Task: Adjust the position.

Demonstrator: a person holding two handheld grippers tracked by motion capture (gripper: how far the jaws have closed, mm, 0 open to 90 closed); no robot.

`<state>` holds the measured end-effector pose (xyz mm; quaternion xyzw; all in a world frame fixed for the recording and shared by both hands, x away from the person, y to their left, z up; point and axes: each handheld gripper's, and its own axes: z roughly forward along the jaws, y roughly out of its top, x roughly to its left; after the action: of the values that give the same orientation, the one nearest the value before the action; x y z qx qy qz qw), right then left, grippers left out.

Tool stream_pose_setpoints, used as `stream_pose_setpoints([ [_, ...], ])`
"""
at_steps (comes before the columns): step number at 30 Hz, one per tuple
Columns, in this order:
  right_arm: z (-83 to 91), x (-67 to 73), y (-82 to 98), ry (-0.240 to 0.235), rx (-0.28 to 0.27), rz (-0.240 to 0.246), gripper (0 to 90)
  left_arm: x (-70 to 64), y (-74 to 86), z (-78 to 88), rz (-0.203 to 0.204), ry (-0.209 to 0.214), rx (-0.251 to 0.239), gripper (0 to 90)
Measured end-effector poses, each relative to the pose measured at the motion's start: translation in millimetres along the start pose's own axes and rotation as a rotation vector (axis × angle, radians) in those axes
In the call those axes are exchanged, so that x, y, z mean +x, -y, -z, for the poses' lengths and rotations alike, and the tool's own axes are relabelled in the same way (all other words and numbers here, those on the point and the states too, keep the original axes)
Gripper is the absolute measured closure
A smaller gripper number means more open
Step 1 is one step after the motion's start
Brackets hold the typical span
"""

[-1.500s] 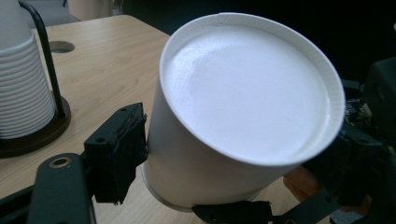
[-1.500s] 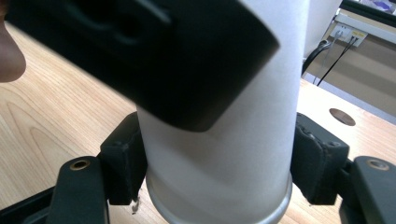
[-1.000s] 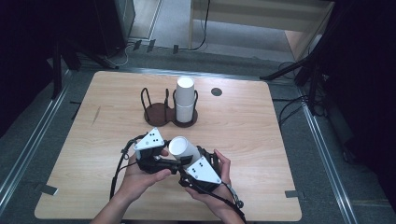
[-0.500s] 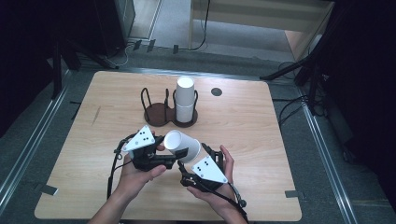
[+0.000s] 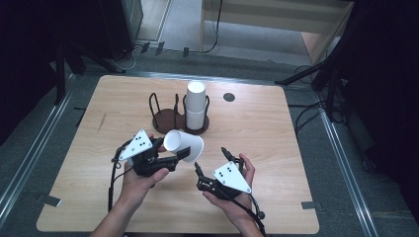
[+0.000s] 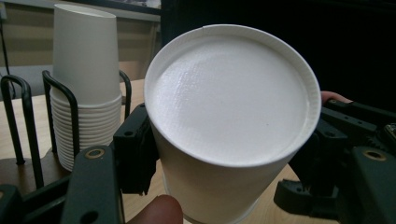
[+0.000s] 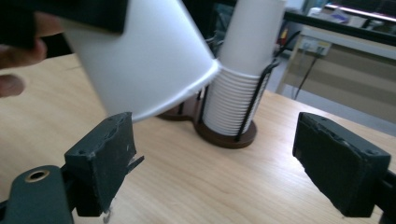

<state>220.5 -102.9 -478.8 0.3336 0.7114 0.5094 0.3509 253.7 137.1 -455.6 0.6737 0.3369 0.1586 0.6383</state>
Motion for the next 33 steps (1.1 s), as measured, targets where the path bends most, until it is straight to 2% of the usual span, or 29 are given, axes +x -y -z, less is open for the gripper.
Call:
stream_pose_setpoints([
  [2,0.9,-3.1,-0.7,0.009,-0.015,-0.025,13.3,2.1,0.7,0.6,-0.003,-0.014,-0.011,34.0],
  [6,2.7,-7.9,-3.3,-0.007,-0.044,-0.077,14.1,5.1,3.8,-0.5,0.004,-0.037,-0.022,34.0],
  [10,3.9,-11.2,-5.8,-0.014,-0.073,-0.171,15.9,4.5,7.6,-3.1,-0.031,-0.051,-0.020,34.1],
  [13,4.6,-13.7,-7.8,-0.007,-0.079,-0.198,17.6,3.2,9.2,-4.3,-0.043,-0.065,-0.045,34.2],
  [17,6.4,-15.9,-10.6,-0.024,-0.068,-0.251,19.7,3.9,10.0,-4.1,-0.040,-0.055,-0.084,34.2],
  [18,6.4,-16.1,-10.9,-0.031,-0.066,-0.264,19.9,4.2,10.3,-4.4,-0.029,-0.049,-0.095,34.2],
  [21,6.8,-17.0,-12.9,-0.051,-0.056,-0.328,21.2,5.9,12.3,-5.9,-0.022,-0.039,-0.131,34.2],
  [24,7.0,-16.7,-16.0,-0.054,-0.045,-0.385,17.6,6.0,14.7,-7.7,-0.026,-0.033,-0.164,34.2],
  [26,7.0,-16.5,-18.0,-0.044,-0.025,-0.428,12.0,5.4,16.3,-8.9,-0.032,-0.036,-0.185,34.2],
  [30,4.4,-16.1,-19.2,-0.078,-0.008,-0.584,1.4,4.0,18.6,-10.6,-0.046,-0.035,-0.204,34.3],
  [33,2.1,-14.8,-18.8,-0.098,-0.006,-0.686,0.0,2.6,19.6,-11.5,-0.064,-0.032,-0.206,34.3],
])
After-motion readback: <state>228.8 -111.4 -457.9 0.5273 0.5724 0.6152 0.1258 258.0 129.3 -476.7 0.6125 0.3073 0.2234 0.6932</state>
